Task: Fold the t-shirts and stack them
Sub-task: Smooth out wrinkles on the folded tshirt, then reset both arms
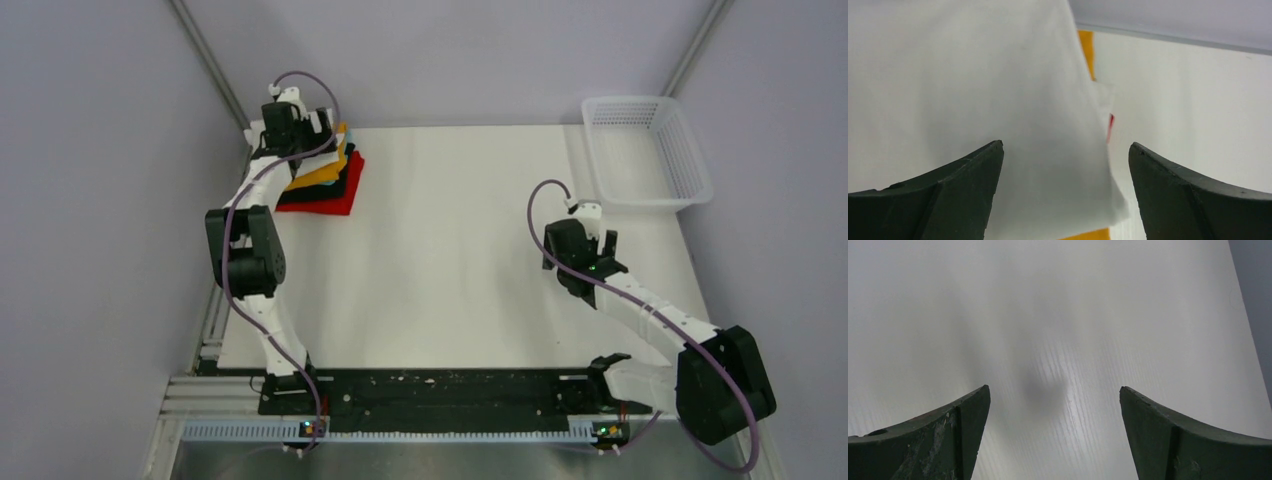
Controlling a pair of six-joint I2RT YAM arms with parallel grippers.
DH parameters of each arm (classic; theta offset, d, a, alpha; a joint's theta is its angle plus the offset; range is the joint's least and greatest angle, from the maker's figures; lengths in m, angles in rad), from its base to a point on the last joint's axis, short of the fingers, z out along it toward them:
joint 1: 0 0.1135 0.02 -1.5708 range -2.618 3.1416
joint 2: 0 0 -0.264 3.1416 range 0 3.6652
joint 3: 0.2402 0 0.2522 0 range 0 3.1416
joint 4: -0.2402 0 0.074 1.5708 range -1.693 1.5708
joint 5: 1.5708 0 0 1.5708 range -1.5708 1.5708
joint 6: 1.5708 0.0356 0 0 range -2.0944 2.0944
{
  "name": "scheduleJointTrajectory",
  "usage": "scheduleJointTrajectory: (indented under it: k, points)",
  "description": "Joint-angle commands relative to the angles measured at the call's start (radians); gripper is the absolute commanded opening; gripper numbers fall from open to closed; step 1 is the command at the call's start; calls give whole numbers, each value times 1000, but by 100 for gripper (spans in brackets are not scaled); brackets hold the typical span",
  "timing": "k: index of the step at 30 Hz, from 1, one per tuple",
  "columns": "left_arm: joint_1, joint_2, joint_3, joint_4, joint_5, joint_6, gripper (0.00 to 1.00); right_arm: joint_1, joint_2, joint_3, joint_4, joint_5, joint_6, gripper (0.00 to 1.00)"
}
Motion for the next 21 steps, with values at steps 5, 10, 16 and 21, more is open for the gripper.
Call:
scheduleJointTrajectory:
  k: [5,10,16,21]
  points:
    - [-24,-140,-127,145,297,-141,99,-7,7,47,-3,-35,14,98]
    - [-28,-131,-180,167,314,-200,99,-7,-18,41,-16,-81,23,99]
    - [-65,-244,-282,142,332,-207,99,-7,-88,43,-46,-108,55,99]
    - [-181,-503,-486,125,213,-208,99,-7,-216,13,-38,-168,80,99]
